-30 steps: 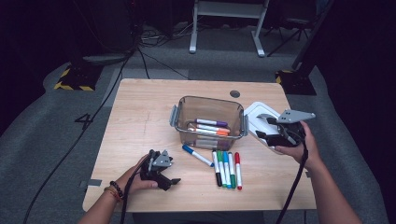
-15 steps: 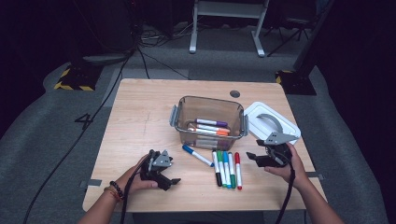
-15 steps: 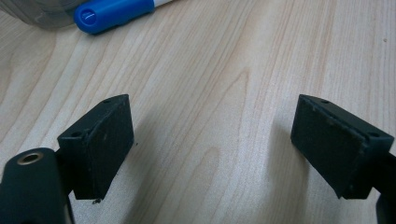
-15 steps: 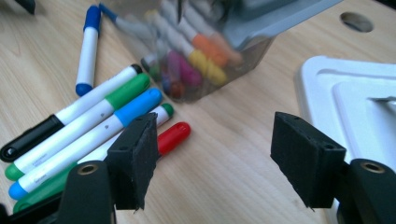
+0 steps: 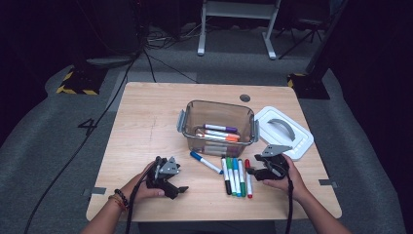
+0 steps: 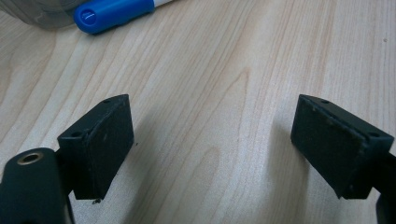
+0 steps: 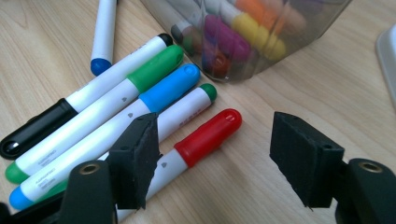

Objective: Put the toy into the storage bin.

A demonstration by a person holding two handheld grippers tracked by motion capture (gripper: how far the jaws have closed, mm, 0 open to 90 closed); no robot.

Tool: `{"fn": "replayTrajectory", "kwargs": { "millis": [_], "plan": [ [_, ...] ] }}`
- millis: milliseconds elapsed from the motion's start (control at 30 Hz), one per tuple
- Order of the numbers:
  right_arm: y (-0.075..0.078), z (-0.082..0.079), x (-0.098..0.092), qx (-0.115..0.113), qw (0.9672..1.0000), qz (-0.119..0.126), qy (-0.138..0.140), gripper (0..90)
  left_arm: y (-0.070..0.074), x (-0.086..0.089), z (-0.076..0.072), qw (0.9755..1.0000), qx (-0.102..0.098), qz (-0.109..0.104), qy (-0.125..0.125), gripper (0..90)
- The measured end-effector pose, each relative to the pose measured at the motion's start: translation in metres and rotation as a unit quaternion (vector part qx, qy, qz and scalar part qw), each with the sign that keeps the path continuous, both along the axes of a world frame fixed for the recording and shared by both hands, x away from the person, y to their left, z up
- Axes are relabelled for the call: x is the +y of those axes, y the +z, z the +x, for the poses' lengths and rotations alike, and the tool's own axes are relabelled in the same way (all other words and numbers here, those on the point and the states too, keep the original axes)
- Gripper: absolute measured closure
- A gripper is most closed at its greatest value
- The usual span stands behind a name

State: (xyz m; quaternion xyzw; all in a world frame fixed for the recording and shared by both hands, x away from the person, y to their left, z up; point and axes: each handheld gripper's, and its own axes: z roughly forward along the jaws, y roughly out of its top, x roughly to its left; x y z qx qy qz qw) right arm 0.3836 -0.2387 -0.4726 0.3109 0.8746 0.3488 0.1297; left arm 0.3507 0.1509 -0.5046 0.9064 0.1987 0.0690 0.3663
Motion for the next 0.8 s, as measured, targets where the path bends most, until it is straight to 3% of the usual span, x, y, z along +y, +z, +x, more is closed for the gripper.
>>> {"fn": "replayTrajectory", "kwargs": {
  "millis": [333,500,567,700,800],
  "plan": [
    [-0.015,0.010,0.002,0.025,0.9996,-0.006,-0.011,37.4,0.000,0.000,0.000,1.0000,0.000,0.000,0.000,13.6],
    [-0.017,0.015,-0.007,0.028,0.9992,-0.003,-0.027,52.2,0.000,0.000,0.000,1.0000,0.000,0.000,0.000,13.6],
    [-0.016,0.015,-0.009,0.017,0.9993,-0.013,-0.030,60.7,0.000,0.000,0.000,1.0000,0.000,0.000,0.000,13.6],
    [-0.016,0.014,-0.013,0.016,0.9995,-0.013,-0.023,61.9,0.000,0.000,0.000,1.0000,0.000,0.000,0.000,13.6],
    [-0.016,0.014,-0.015,0.015,0.9996,-0.016,-0.016,69.9,0.000,0.000,0.000,1.0000,0.000,0.000,0.000,13.6]
  ]
}}
